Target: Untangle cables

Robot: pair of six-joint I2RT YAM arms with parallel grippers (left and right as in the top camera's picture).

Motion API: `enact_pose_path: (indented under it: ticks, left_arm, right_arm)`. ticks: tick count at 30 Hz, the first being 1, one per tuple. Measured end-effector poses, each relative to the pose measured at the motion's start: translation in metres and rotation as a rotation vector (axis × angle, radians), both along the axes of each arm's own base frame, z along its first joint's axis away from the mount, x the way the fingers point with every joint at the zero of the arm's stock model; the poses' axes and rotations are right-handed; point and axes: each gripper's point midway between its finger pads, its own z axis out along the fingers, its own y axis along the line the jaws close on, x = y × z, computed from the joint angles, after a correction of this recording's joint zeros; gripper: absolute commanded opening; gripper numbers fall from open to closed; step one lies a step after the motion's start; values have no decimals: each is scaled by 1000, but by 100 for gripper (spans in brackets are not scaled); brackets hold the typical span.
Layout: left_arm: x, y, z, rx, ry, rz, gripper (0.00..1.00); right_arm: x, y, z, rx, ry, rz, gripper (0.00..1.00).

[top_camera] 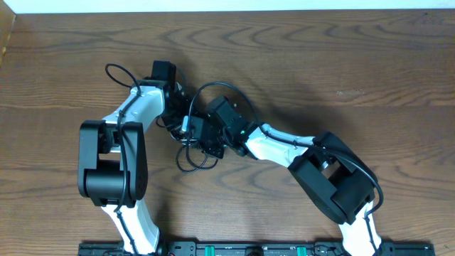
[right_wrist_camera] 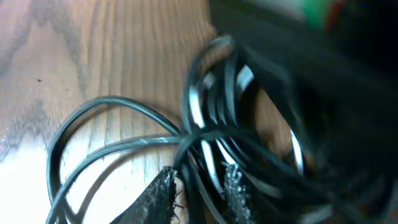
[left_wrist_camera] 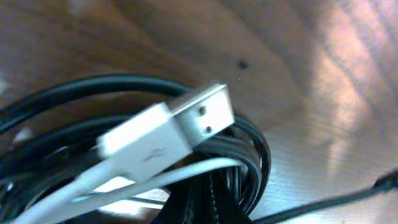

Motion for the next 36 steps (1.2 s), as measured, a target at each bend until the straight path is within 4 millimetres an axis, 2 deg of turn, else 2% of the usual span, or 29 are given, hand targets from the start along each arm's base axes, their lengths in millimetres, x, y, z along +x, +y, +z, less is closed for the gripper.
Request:
enact_pose_path:
  ticks: [2, 5, 11, 13, 18, 23, 24, 26, 33, 36]
  left_arm:
    - [-2, 4, 1, 1, 4, -9, 8]
    - [-4, 11, 3, 25, 5, -11, 9]
    - [-23, 18, 14, 52, 45, -36, 12]
    - [-27, 19, 14, 61, 58, -39, 13]
    - [-33, 23, 13, 72, 87, -35, 22]
    - [-35, 22, 8, 75, 86, -33, 22]
    - [-35, 22, 8, 75, 85, -34, 22]
    - [-34, 22, 6, 75, 75, -36, 8]
    - [-31, 21, -1, 75, 74, -33, 8]
    - [-30, 19, -3, 62, 81, -33, 8]
  right_arm:
    - [1, -7, -2, -5, 44, -24, 17]
    - [4, -16, 3, 1, 96, -41, 17]
    - [47, -67, 4, -41, 149, -243, 18]
    - [53, -74, 9, -34, 149, -264, 22]
    - [45, -62, 34, 23, 129, -191, 27]
    - [40, -60, 36, 29, 113, -147, 28]
    - [40, -60, 35, 28, 110, -140, 28]
    - [36, -61, 33, 13, 101, -114, 30]
    - [13, -45, 29, -28, -17, 69, 35]
    - [9, -41, 26, -61, -85, 119, 38]
